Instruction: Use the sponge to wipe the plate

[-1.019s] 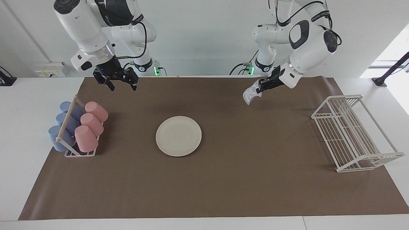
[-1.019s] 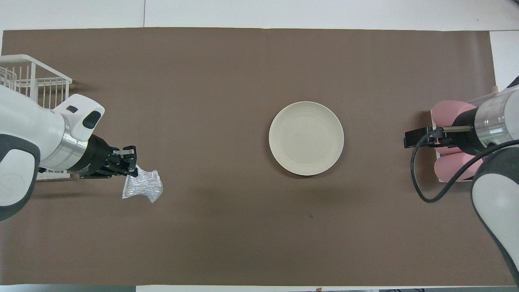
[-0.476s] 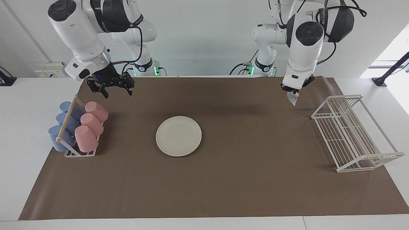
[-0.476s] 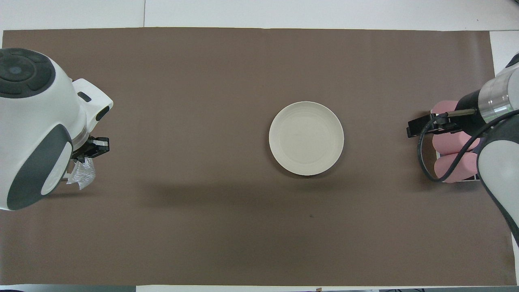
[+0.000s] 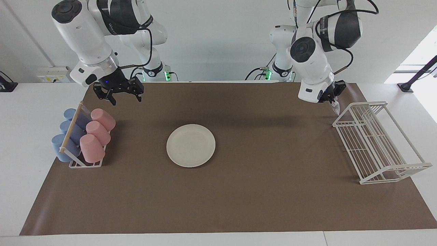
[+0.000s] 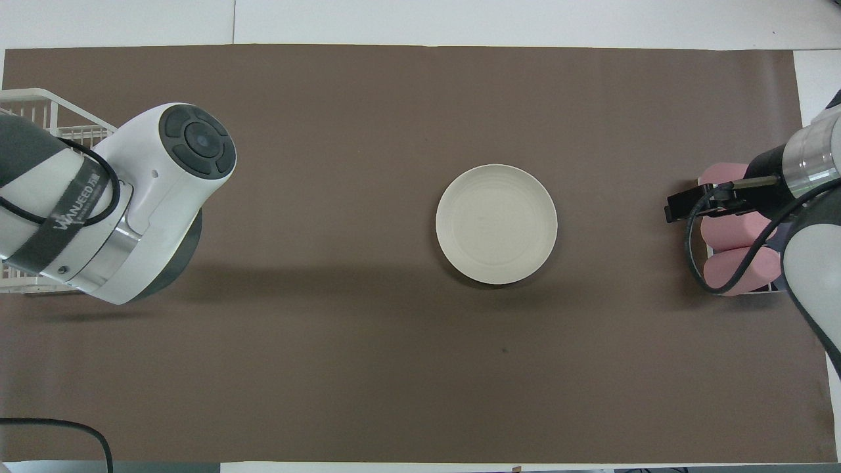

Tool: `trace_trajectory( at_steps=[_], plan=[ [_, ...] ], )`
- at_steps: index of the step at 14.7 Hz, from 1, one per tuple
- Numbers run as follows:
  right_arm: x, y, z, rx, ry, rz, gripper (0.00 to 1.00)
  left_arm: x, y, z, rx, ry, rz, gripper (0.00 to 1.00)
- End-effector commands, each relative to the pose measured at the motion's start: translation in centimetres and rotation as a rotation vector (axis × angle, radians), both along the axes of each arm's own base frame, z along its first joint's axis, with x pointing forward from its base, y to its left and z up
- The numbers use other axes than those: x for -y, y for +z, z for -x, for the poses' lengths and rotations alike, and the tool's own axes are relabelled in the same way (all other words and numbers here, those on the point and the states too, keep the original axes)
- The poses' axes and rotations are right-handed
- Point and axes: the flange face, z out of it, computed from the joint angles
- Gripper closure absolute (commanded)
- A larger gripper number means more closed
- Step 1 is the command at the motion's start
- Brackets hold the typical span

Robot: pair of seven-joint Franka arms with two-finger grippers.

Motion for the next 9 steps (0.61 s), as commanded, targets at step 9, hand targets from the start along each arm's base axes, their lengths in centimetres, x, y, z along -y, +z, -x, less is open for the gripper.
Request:
trace_trajectory(
  at_steps=[9],
  plan=[
    [3.9,1.8,0.5,0.001,-0.026,0.047,0.00,-5.3,-10.9,-5.7,0.169,-0.017,-0.284,1.00]
  ],
)
